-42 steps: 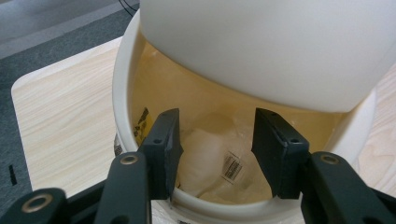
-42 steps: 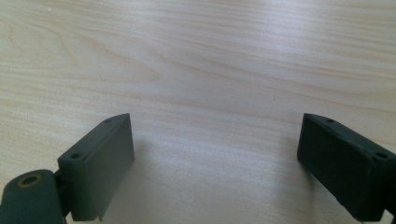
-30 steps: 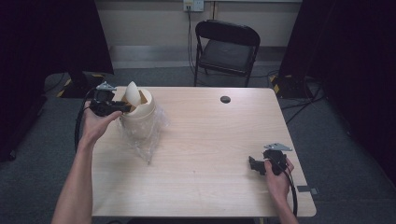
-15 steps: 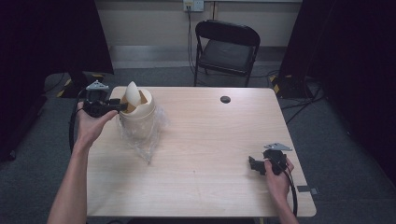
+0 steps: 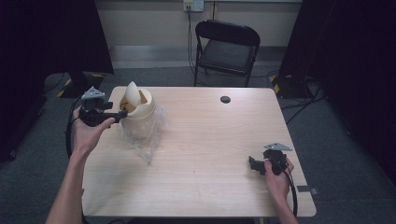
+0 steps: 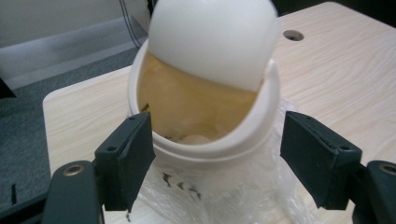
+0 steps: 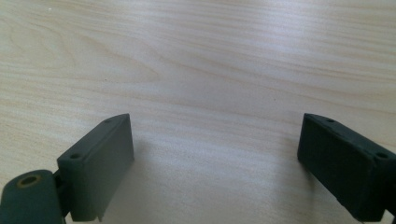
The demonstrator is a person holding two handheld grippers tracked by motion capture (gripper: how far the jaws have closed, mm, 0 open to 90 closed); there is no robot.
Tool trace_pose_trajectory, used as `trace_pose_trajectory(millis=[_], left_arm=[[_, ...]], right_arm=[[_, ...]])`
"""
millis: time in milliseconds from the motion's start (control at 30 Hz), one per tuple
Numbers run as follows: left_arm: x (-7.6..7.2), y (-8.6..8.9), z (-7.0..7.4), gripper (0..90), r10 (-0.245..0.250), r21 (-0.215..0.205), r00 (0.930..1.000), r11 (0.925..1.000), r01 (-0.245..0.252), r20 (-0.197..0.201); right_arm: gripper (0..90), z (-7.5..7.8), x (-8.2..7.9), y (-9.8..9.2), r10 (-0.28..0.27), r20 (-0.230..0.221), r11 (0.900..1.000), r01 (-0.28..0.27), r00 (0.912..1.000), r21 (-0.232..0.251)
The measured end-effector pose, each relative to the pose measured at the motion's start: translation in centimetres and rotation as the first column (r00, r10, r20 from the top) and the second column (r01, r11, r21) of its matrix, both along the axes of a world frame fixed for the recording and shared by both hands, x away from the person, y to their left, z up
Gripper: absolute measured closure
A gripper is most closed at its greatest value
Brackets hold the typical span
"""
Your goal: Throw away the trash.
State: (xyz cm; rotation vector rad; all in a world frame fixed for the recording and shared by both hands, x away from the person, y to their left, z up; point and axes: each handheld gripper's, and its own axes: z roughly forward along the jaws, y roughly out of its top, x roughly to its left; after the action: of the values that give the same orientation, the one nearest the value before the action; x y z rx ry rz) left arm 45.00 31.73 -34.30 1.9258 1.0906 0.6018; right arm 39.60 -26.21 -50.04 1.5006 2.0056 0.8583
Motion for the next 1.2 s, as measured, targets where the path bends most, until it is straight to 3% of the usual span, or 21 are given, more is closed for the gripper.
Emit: trace_pose_trajectory(millis=[167,233,333,533,667,767,833,1033,1167,1200], left_arm=[[-1.7,0.5,-1.4,24.1,0.004,-0.02,0.9999,0.9998,-0.004,0.01],[-2.3,0.7,-1.8,23.5,0.002,-0.046,1.0,0.9989,-0.002,0.005],[-2.8,0.8,-2.2,21.3,-0.001,-0.07,0.9996,0.9976,-0.001,-0.028],[-4.4,0.1,-2.8,19.2,-0.02,-0.036,0.9995,0.9992,0.019,-0.023],[-5.8,-0.1,-4.0,18.0,0.024,-0.005,0.9988,0.9997,-0.024,-0.042],[-6.6,0.0,-4.8,18.0,0.012,-0.035,0.9985,0.9993,-0.014,-0.054],[-7.0,0.1,-5.4,17.9,0.023,-0.014,0.9982,0.9996,-0.024,-0.056],[-8.0,0.0,-6.6,17.7,0.026,-0.008,0.9972,0.9996,-0.026,-0.07],[-9.0,-0.7,-8.0,17.3,0.019,0.061,0.9967,0.998,-0.015,-0.078],[-9.1,-0.9,-8.2,17.0,0.023,0.062,0.9966,0.9979,-0.018,-0.079]], right_arm=[[9.7,0.0,0.0,0.0,0.0,0.0,1.0,0.0,1.0,0.0],[9.7,0.0,0.0,0.0,0.0,0.0,1.0,0.0,1.0,0.0],[9.7,0.0,0.0,0.0,0.0,0.0,1.0,0.0,1.0,0.0],[9.7,0.0,0.0,0.0,0.0,0.0,1.0,0.0,1.0,0.0],[9.7,0.0,0.0,0.0,0.0,0.001,1.0,0.0,1.0,0.0],[9.7,0.0,0.0,0.0,0.0,0.0,1.0,0.0,1.0,0.0],[9.7,0.0,0.0,0.0,0.0,0.0,1.0,0.0,1.0,0.0],[9.7,0.0,0.0,0.0,0.0,0.0,1.0,0.0,1.0,0.0],[9.7,0.0,0.0,0.0,0.0,0.0,1.0,0.0,1.0,0.0],[9.7,0.0,0.0,0.0,0.0,0.0,1.0,0.0,1.0,0.0]])
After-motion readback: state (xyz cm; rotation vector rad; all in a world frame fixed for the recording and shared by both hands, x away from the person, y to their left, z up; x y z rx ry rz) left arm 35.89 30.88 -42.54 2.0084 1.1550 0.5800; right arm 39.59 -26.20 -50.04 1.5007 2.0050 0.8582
